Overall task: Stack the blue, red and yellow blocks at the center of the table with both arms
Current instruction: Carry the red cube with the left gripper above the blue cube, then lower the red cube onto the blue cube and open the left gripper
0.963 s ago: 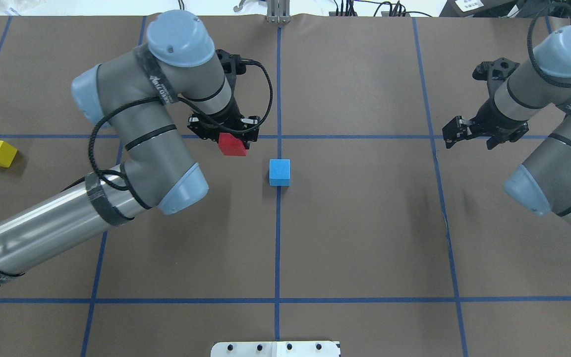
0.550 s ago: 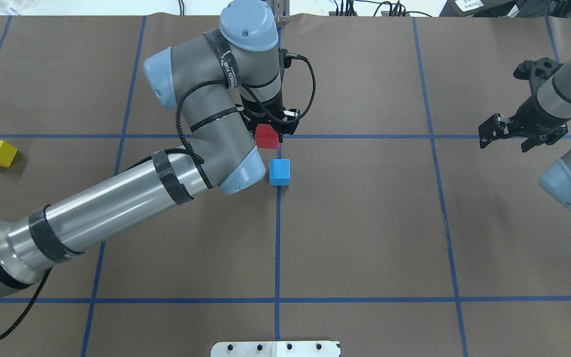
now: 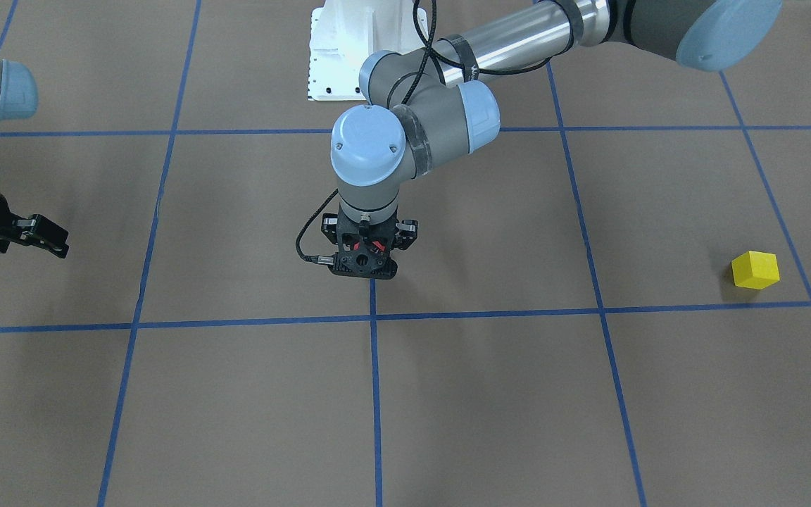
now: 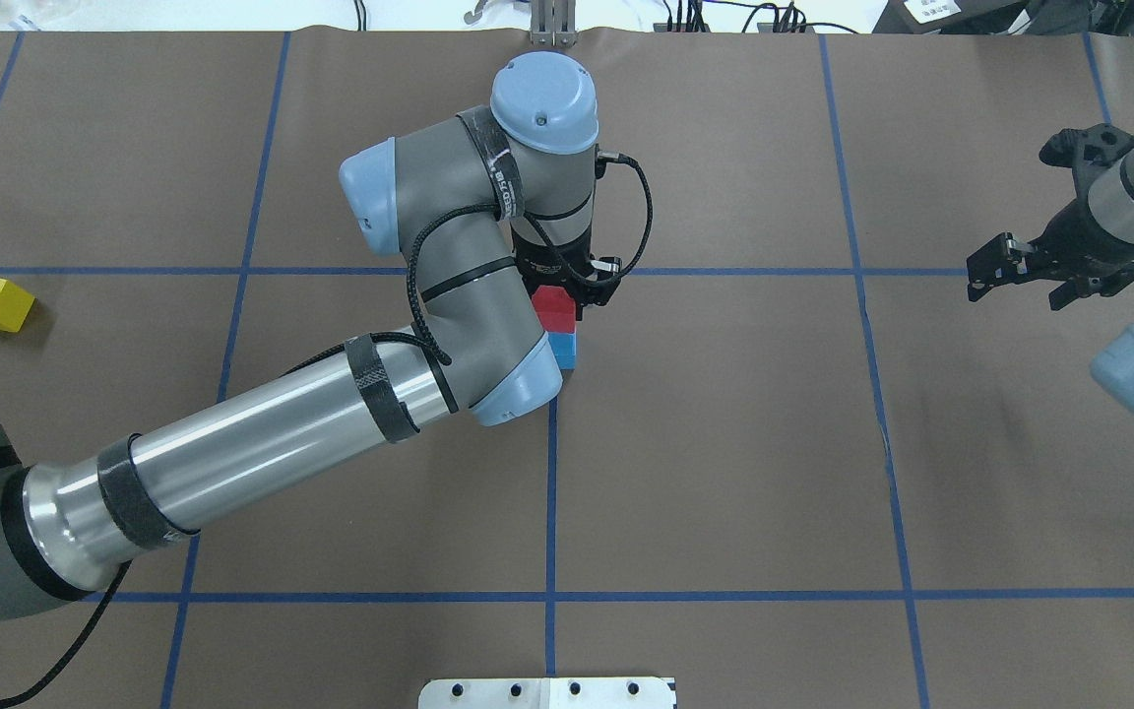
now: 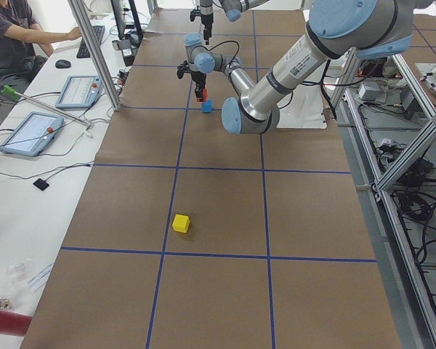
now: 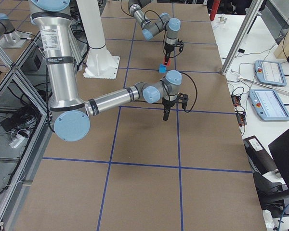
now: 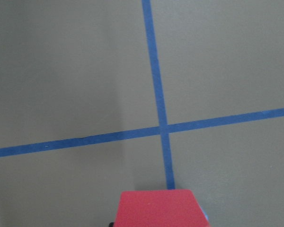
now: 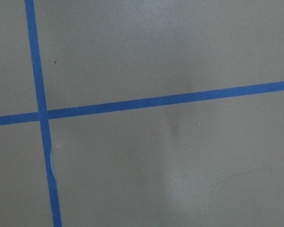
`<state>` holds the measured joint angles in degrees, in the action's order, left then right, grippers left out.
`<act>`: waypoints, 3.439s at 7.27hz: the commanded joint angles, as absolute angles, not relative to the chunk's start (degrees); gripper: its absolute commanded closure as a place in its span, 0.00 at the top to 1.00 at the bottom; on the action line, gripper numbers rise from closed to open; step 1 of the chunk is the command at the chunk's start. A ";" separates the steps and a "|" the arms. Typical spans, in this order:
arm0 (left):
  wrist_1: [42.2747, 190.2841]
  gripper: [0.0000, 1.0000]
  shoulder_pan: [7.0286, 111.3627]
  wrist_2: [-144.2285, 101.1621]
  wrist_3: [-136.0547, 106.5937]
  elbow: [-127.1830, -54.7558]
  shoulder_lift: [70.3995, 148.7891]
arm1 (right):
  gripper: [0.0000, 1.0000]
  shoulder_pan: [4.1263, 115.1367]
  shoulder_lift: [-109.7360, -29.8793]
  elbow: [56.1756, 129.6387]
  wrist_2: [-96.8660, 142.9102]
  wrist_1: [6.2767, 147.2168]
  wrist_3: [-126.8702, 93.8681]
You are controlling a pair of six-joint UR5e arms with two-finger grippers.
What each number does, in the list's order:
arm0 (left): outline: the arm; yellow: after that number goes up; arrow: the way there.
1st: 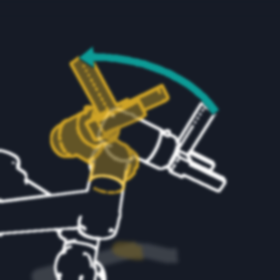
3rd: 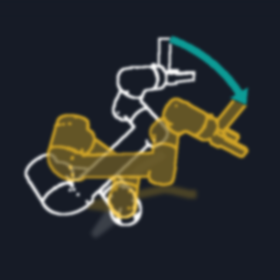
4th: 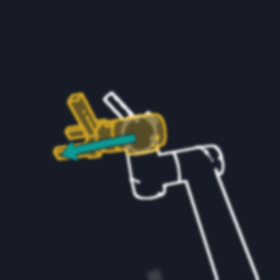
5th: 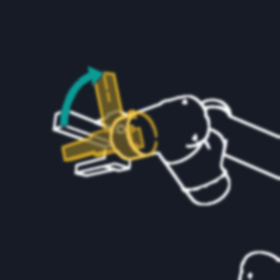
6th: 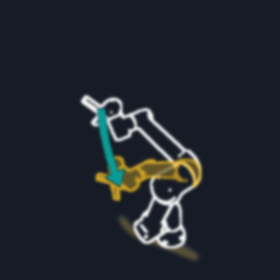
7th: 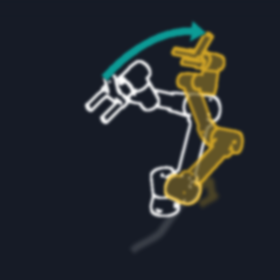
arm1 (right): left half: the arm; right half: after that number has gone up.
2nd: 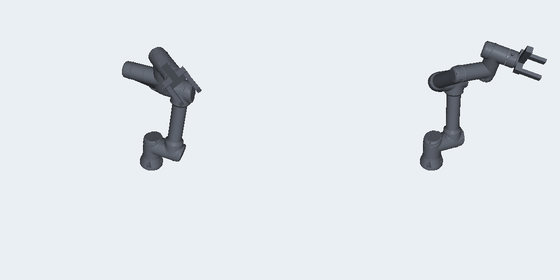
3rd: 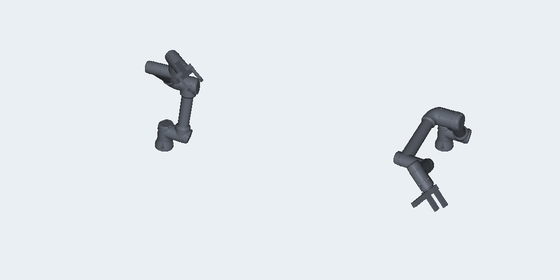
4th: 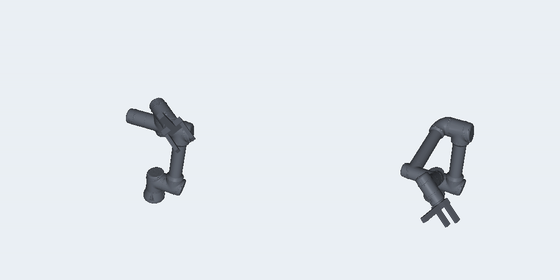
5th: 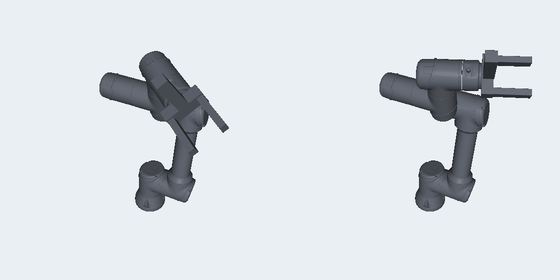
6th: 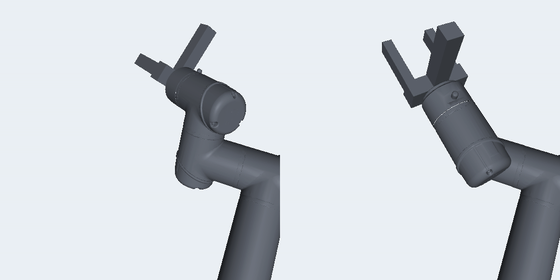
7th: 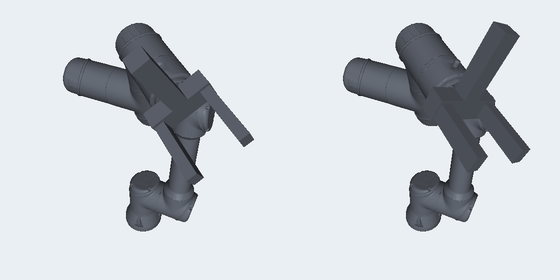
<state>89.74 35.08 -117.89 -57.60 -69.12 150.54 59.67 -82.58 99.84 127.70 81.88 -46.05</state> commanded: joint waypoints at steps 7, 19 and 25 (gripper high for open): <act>89.65 0.00 32.96 -113.91 -65.13 -72.25 148.54 | 1.00 59.68 -82.62 99.84 127.71 81.83 -45.97; 90.00 0.00 32.34 -112.85 -65.04 -72.77 148.36 | 1.00 59.68 -82.53 99.76 127.71 81.83 -46.05; 90.44 0.00 32.34 -112.85 -64.86 -72.42 148.36 | 1.00 59.68 -82.53 99.84 127.71 81.83 -46.05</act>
